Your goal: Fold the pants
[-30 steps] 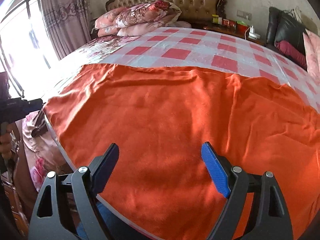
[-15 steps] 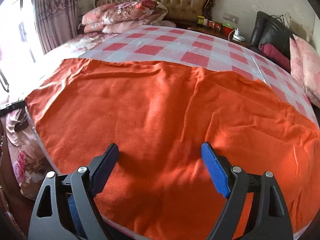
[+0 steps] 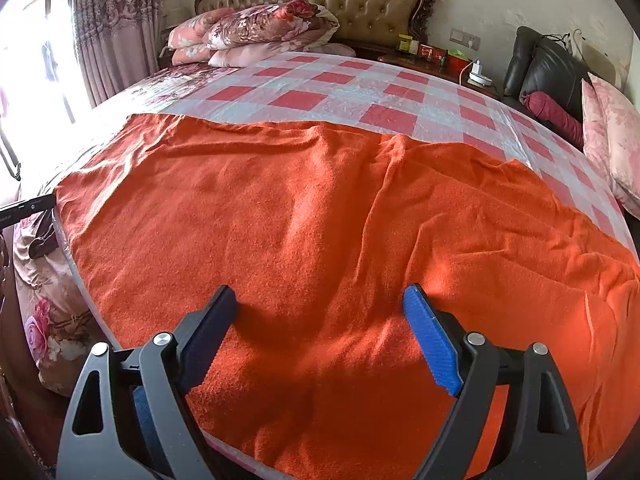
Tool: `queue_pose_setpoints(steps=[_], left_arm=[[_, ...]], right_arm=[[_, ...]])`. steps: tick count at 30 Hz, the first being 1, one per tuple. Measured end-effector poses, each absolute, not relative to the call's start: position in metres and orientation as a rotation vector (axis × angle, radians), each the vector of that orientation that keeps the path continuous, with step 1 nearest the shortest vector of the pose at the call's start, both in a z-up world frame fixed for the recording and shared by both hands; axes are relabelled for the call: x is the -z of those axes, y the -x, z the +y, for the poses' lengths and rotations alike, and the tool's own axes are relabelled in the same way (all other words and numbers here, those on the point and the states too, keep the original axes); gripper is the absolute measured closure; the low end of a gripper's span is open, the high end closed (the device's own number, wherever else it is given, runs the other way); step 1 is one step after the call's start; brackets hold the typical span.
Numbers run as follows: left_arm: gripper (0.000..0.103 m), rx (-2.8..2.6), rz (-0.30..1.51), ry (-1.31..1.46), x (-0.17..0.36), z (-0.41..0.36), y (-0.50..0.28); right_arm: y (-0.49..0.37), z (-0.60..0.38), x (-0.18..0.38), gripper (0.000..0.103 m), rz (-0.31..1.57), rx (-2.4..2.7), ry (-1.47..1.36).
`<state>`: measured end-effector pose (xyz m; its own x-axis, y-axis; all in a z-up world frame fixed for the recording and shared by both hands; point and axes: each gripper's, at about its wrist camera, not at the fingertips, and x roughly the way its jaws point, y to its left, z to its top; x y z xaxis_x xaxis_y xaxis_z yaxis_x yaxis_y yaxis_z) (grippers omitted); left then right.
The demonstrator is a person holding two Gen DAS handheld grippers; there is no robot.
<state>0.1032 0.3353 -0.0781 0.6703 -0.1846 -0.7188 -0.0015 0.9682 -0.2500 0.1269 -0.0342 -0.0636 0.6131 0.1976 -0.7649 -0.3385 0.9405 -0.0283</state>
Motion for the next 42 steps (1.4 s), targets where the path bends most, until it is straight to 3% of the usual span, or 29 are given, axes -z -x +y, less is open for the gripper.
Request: queue_pose_setpoints(steps=[5,9,10,11,12,13,14,20,32,34,38,42], left_arm=[[0.087,0.099,0.833,0.254,0.078,0.332,-0.109],[0.086,0.086,0.809,0.208,0.08,0.327,-0.102],[0.08,0.079,0.806,0.203,0.081,0.327,-0.101],[0.066,0.064,0.814,0.199,0.082,0.327,-0.101],[0.062,0.045,0.816,0.195,0.084,0.329,-0.101],[0.065,0.052,0.813,0.204,0.085,0.33,-0.1],[0.08,0.086,0.807,0.214,0.084,0.33,-0.099],[0.088,0.055,0.815,0.126,0.079,0.323,-0.1],[0.092,-0.027,0.833,-0.053,0.076,0.301,-0.104],[0.092,-0.042,0.832,-0.044,0.076,0.303,-0.103],[0.092,-0.037,0.807,-0.004,0.074,0.304,-0.101],[0.092,-0.003,0.761,0.135,0.069,0.319,-0.096]], right_arm=[[-0.126,-0.034,0.064,0.02,0.854,-0.314,0.178],[-0.124,-0.034,0.063,0.02,0.85,-0.324,0.186],[-0.124,-0.034,0.063,0.02,0.851,-0.325,0.187],[-0.124,-0.034,0.063,0.02,0.852,-0.326,0.189],[-0.124,-0.034,0.062,0.02,0.857,-0.324,0.192],[-0.124,-0.034,0.061,0.02,0.86,-0.322,0.195],[-0.123,-0.034,0.061,0.02,0.864,-0.318,0.204],[-0.104,-0.051,0.058,0.02,0.827,-0.247,0.311],[-0.091,-0.103,0.055,0.021,0.857,-0.129,0.371],[-0.092,-0.096,0.048,0.037,0.84,-0.031,0.461],[-0.098,-0.034,-0.015,0.036,0.735,-0.311,0.27],[-0.123,0.093,-0.015,0.037,0.811,-0.733,0.16]])
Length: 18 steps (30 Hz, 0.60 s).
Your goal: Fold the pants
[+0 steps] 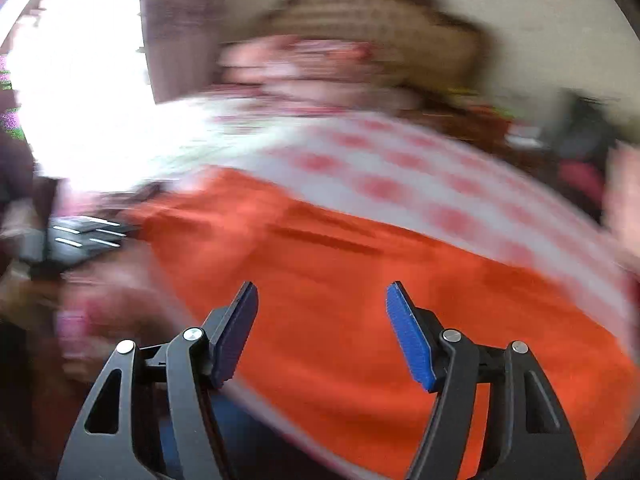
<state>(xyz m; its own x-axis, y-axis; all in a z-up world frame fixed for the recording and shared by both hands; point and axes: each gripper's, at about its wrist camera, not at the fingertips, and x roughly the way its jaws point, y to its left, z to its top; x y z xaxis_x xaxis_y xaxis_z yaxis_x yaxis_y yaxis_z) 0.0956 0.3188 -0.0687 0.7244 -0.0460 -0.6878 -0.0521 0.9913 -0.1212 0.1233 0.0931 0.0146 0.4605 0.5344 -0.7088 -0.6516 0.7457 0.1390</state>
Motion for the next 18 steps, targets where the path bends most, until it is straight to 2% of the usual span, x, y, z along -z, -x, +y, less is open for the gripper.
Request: queue_pose_setpoints(steps=[3,6,11,12,13,18], left_arm=[[0.092,0.036,0.721,0.253,0.064,0.331,-0.093],[0.093,0.087,0.678,0.36,0.059,0.34,-0.091],[0.093,0.157,0.634,0.476,0.054,0.351,-0.093],[0.093,0.175,0.624,0.511,0.054,0.353,-0.093],[0.093,0.2,0.61,0.577,0.056,0.357,-0.094],[0.093,0.319,0.567,1.004,0.093,0.376,-0.101]], right_arm=[[-0.166,0.17,0.021,0.038,1.012,-0.852,0.068],[-0.198,0.198,0.061,0.042,1.223,-0.885,-0.081],[-0.219,0.193,0.071,0.042,1.302,-0.953,-0.21],[-0.226,0.191,0.073,0.038,1.332,-0.974,-0.247],[-0.232,0.188,0.076,0.032,1.361,-0.995,-0.306],[-0.242,0.185,0.082,0.028,1.371,-1.032,-0.391]])
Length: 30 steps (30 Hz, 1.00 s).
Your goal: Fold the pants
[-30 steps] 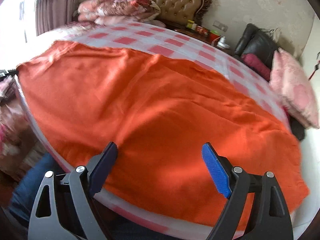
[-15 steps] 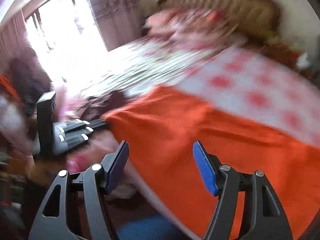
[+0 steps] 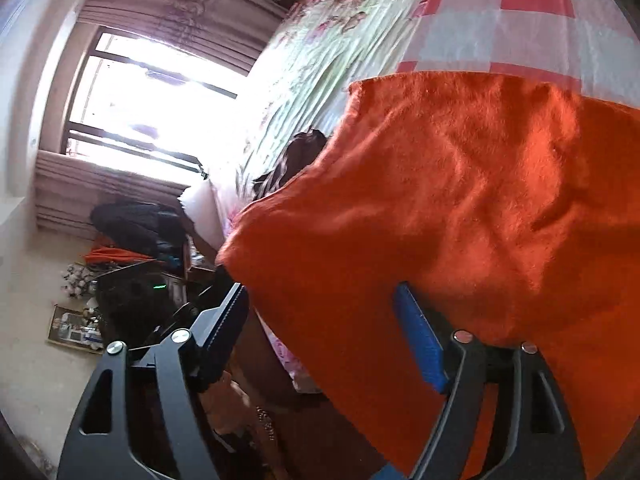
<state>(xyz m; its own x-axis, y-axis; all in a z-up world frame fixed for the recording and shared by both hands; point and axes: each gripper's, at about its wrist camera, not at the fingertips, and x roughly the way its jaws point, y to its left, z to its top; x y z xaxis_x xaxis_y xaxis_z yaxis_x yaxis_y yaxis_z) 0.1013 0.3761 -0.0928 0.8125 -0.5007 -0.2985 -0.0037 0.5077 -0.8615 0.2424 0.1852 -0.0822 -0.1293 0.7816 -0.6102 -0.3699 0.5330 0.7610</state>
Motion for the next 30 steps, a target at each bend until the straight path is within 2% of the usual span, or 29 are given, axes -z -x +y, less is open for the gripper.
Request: queue_pose_setpoints(steps=[3,6,7,8,9,22,24,25,28,30], left_arm=[[0.093,0.374,0.535,1.268,0.126,0.38,-0.105],[0.089,0.427,0.484,1.439,0.145,0.381,-0.102],[0.073,0.429,0.465,1.472,0.148,0.381,-0.1],[0.052,0.422,0.457,1.494,0.15,0.382,-0.098],[0.048,0.417,0.447,1.512,0.152,0.383,-0.095],[0.046,0.237,0.546,1.328,0.131,0.402,-0.079],[0.041,0.221,0.558,1.327,0.13,0.404,-0.076],[0.037,0.211,0.563,1.321,0.128,0.405,-0.076],[0.036,0.217,0.568,1.32,0.126,0.41,-0.076],[0.035,0.236,0.573,1.305,0.124,0.41,-0.078]], right_arm=[[-0.236,0.183,0.078,0.029,1.347,-1.026,-0.38],[-0.229,0.184,0.076,0.031,1.312,-1.025,-0.353],[-0.225,0.185,0.076,0.031,1.304,-1.028,-0.349],[-0.223,0.183,0.075,0.032,1.297,-1.032,-0.35],[-0.22,0.183,0.076,0.033,1.293,-1.032,-0.348],[-0.203,0.186,0.074,0.033,1.217,-1.016,-0.24],[-0.199,0.192,0.072,0.034,1.198,-1.0,-0.204],[-0.193,0.193,0.068,0.034,1.174,-0.973,-0.146],[-0.158,0.222,0.06,0.033,1.056,-0.878,0.19],[-0.143,0.23,0.059,0.039,1.001,-0.872,0.26]])
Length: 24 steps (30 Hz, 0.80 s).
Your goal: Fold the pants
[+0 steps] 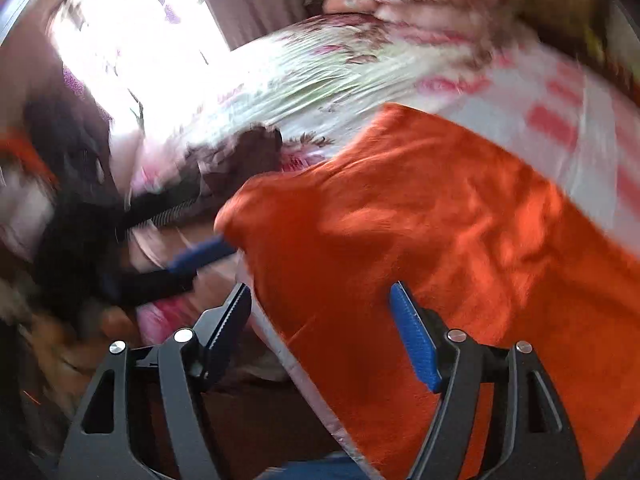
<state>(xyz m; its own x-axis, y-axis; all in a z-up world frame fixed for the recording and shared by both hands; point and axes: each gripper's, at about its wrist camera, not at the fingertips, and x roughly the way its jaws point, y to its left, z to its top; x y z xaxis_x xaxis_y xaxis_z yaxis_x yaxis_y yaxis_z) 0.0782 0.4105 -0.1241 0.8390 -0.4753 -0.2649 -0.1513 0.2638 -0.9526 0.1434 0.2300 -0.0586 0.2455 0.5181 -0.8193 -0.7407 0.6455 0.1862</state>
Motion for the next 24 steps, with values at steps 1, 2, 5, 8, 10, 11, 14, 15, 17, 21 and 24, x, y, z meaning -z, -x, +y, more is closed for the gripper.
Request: queue_pose_setpoints(steps=[1,2,5,8,10,11,14,15,17,21,24], left_arm=[[0.034,0.255,0.575,1.294,0.122,0.409,-0.078],[0.032,0.267,0.573,1.289,0.121,0.408,-0.08],[0.028,0.289,0.581,1.267,0.119,0.403,-0.085],[0.026,0.276,0.6,1.244,0.117,0.396,-0.091],[0.025,0.257,0.617,1.201,0.111,0.392,-0.094],[0.025,0.249,0.628,1.178,0.108,0.389,-0.095],[0.025,0.219,0.678,1.1,0.099,0.379,-0.103],[0.025,0.198,0.701,1.073,0.095,0.376,-0.106],[0.026,0.161,0.742,1.04,0.09,0.371,-0.112],[0.026,0.12,0.81,0.98,0.08,0.359,-0.127],[0.029,0.096,0.829,0.99,0.083,0.359,-0.13]], right_arm=[[-0.141,0.228,0.057,0.039,0.98,-0.861,0.257],[-0.137,0.225,0.053,0.039,0.941,-0.837,0.271],[-0.128,0.225,0.052,0.039,0.867,-0.774,0.403],[-0.134,0.222,0.056,0.055,0.871,-0.727,0.391],[-0.151,0.212,0.059,0.066,0.924,-0.714,0.274],[-0.156,0.208,0.059,0.068,0.929,-0.686,0.254],[-0.16,0.207,0.066,0.071,0.955,-0.683,0.251],[-0.159,0.208,0.066,0.071,0.95,-0.688,0.253],[-0.153,0.213,0.065,0.07,0.958,-0.756,0.252],[-0.128,0.227,0.066,0.068,0.943,-0.903,0.32],[-0.128,0.219,0.064,0.06,0.953,-0.933,0.268]])
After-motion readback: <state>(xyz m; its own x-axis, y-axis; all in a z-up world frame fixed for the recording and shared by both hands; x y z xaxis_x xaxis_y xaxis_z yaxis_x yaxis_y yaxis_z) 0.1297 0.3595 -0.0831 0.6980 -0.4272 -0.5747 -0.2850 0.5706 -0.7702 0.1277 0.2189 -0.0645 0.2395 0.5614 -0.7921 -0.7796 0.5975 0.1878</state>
